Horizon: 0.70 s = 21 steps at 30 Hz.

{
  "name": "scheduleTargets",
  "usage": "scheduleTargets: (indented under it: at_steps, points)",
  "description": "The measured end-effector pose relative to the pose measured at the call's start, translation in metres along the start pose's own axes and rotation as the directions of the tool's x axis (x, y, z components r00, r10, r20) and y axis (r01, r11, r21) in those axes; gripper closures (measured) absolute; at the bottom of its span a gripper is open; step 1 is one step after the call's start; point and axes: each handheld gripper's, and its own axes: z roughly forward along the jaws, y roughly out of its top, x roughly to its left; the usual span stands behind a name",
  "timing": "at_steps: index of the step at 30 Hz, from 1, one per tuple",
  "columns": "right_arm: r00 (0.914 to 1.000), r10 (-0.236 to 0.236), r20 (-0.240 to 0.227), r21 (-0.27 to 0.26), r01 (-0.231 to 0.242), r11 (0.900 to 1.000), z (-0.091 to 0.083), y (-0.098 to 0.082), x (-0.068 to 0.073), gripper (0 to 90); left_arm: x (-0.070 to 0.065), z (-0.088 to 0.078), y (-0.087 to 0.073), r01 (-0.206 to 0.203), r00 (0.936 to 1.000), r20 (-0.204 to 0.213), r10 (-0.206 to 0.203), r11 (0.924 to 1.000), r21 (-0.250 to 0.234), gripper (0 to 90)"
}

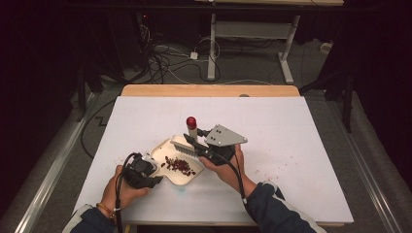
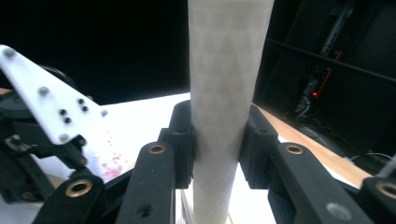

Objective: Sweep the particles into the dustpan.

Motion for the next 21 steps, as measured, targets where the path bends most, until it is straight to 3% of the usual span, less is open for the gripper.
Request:
scheduleTargets:
  at_steps: [14, 21]
  points:
    - [0.9999, 0.010, 0.013, 0.018, -0.011, 1.000, 0.007, -0.008, -0.004, 70.5, 0.001, 0.000, 0.000, 0.009, 0.9999, 0.005, -0.009, 0.9999, -0.007, 63.7]
    - [0.9963, -0.023, 0.083, 0.012, 0.022, 1.000, 0.015, -0.007, -0.014, 70.5, 0.001, 0.000, -0.001, 0.016, 0.9999, 0.006, -0.016, 0.9998, -0.009, 63.7]
